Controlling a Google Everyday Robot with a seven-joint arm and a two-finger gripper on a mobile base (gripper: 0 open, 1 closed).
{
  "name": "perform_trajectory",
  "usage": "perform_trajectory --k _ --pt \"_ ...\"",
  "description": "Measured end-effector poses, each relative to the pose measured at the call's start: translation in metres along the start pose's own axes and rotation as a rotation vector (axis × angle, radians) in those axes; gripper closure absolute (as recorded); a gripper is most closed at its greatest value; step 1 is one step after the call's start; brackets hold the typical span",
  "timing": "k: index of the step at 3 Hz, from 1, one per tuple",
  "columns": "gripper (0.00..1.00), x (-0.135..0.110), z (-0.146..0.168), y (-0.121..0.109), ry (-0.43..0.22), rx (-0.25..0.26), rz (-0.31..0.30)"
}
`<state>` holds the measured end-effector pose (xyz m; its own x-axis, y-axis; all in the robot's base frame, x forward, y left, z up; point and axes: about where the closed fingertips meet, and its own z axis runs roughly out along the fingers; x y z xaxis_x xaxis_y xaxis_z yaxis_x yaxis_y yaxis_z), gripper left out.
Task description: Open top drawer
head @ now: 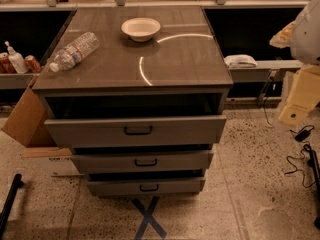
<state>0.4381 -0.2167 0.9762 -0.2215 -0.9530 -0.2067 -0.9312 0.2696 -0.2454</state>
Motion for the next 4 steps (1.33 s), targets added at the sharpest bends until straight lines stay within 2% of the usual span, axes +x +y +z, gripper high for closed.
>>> perform_trajectory --k 2,3,4 --pt "0.00 -0.005 0.006 -0.001 -0.013 0.009 -0.021" --pt "0.00 -0.021 0.043 0.004 -0.056 0.002 -0.098" --pt "0.00 -0.044 0.094 0.000 -0.110 -0.006 -0.163"
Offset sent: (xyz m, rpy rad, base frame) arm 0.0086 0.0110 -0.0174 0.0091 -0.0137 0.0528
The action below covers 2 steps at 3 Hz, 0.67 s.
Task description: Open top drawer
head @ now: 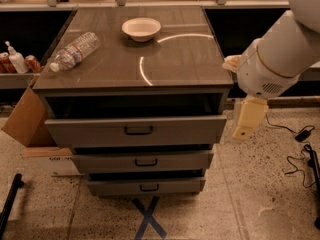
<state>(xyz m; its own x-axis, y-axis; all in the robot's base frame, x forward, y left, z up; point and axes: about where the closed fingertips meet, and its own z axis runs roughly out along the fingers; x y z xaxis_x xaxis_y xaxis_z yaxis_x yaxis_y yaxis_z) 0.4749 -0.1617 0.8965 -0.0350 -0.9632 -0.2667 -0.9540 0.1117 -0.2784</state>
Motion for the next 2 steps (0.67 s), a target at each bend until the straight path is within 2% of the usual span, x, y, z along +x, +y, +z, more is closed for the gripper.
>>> perform_trajectory --k 1,2 --pt "0.00 0.000 0.000 0.000 0.000 0.000 0.000" --pt "0.00 0.002 0.026 -0.002 0.009 -0.003 -0.012"
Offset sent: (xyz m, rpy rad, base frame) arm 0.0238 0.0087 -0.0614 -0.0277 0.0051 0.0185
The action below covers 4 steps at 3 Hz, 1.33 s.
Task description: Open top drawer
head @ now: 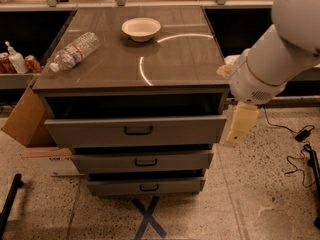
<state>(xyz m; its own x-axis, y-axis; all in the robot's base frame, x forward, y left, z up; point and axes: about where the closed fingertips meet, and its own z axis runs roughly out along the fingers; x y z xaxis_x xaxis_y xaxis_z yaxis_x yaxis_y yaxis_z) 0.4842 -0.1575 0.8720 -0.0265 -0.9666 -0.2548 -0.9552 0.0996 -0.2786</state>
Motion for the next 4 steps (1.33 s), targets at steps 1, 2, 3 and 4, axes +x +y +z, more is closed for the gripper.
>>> perform_trajectory --k 1,2,3,4 --pt "0.00 0.016 0.061 -0.001 0.034 -0.012 -0.015" --pt "0.00 0.021 0.093 0.003 0.053 -0.031 -0.021" --pt "0.00 0.009 0.111 0.004 0.076 -0.032 -0.050" --pt "0.00 -0.009 0.130 -0.001 0.078 -0.051 -0.078"
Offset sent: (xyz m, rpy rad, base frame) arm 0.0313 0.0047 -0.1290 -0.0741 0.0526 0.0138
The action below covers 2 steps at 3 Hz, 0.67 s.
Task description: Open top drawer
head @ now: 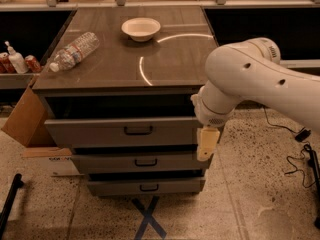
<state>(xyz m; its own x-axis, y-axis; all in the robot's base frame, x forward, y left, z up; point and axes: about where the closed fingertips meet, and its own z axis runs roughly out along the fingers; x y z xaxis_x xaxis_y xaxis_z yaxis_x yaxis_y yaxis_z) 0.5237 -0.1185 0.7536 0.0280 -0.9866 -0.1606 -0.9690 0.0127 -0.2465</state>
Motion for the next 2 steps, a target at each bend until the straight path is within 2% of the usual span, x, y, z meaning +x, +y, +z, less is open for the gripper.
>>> perform_trajectory --k 2 --pt "0.00 -0.015 0.028 0.001 0.020 -0.060 0.002"
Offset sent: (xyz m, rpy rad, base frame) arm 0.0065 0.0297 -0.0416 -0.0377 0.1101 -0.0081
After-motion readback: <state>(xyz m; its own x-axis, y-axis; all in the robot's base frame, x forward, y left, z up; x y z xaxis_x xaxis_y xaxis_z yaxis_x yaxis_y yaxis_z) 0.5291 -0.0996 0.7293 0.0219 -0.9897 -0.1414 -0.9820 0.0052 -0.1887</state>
